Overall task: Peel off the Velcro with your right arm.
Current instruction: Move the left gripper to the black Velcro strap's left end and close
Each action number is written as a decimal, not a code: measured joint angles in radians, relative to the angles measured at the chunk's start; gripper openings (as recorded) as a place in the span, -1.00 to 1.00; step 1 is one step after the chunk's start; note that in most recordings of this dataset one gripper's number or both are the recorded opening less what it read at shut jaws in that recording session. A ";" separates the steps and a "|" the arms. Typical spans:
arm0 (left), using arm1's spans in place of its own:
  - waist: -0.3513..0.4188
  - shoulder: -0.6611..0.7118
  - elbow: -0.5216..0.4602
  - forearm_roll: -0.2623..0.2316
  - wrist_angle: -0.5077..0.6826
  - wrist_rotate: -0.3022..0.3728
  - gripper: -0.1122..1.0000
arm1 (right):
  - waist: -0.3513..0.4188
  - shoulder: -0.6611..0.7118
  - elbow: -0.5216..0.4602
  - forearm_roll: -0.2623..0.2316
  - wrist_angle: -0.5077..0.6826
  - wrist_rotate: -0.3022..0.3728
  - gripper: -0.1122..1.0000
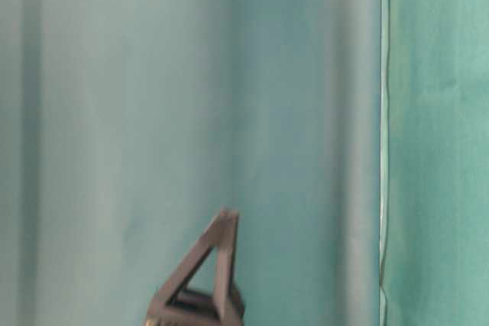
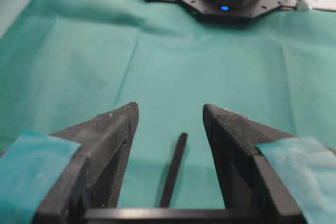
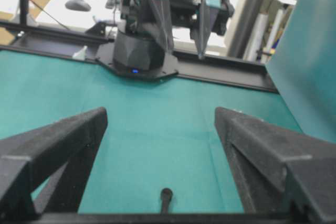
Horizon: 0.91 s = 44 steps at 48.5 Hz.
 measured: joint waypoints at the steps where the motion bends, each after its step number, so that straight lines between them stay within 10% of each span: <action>1: 0.000 0.018 -0.014 0.000 -0.002 0.000 0.20 | 0.000 0.000 0.000 0.000 -0.002 0.002 0.41; 30: 0.003 0.213 -0.193 0.000 0.025 0.026 0.20 | 0.000 0.000 0.009 0.000 -0.018 0.002 0.41; 44: 0.005 0.230 -0.282 0.000 0.281 0.029 0.20 | 0.000 0.000 0.009 0.000 -0.025 0.000 0.41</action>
